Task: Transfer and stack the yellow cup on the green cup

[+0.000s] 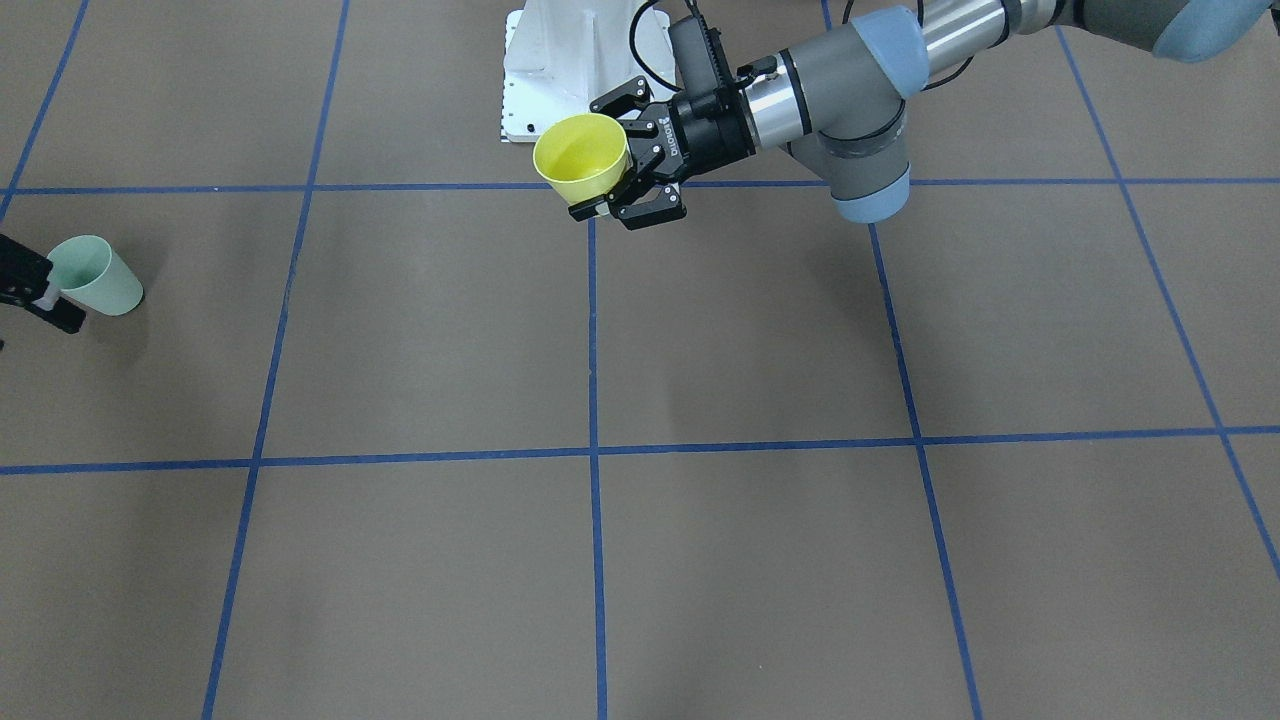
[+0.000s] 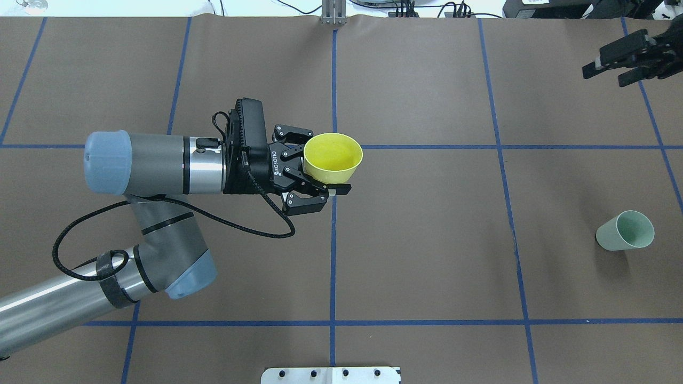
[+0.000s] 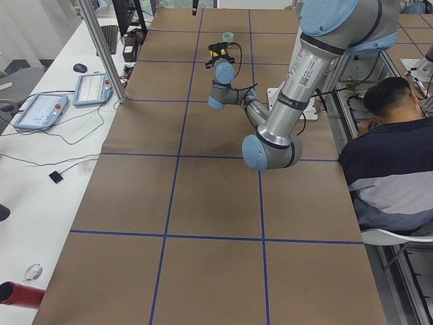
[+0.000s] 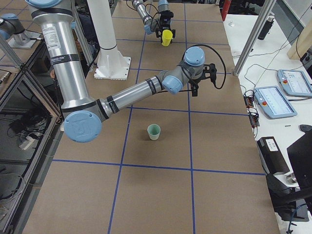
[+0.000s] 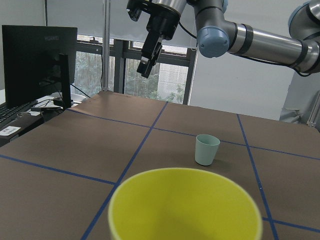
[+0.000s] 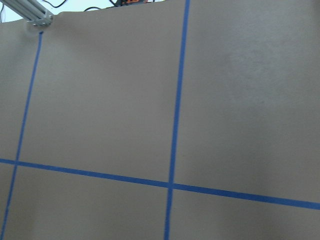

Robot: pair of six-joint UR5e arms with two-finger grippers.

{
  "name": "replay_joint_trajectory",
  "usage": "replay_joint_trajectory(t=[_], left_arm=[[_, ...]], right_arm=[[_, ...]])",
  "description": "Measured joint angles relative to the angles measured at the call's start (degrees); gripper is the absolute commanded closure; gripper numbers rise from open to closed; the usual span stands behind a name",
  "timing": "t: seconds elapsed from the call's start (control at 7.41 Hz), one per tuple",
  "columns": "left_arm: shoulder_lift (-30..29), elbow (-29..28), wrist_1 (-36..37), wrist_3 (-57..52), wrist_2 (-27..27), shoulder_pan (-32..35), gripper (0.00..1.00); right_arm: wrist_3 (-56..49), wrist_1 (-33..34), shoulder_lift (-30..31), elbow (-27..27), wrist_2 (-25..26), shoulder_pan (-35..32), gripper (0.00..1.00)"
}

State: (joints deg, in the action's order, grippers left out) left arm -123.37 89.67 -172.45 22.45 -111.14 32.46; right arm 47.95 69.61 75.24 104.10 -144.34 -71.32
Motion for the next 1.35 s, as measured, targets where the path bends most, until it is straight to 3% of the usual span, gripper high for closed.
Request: replay_joint_trajectory(t=[0.54, 0.95, 1.35], left_arm=[[-0.15, -0.76, 0.21, -0.21, 0.13, -0.17, 1.0], [-0.12, -1.46, 0.12, -0.59, 0.45, -0.2, 1.0], [-0.03, -2.36, 0.21, -10.64, 0.73, -0.16, 1.0]], right_arm=[[18.13, 1.0, -7.21, 5.49, 0.15, 10.31, 0.0], [21.84, 4.83, -12.47, 5.89, 3.33, 17.57, 0.0], [23.45, 8.88, -16.53, 6.38, 6.43, 22.63, 0.0]])
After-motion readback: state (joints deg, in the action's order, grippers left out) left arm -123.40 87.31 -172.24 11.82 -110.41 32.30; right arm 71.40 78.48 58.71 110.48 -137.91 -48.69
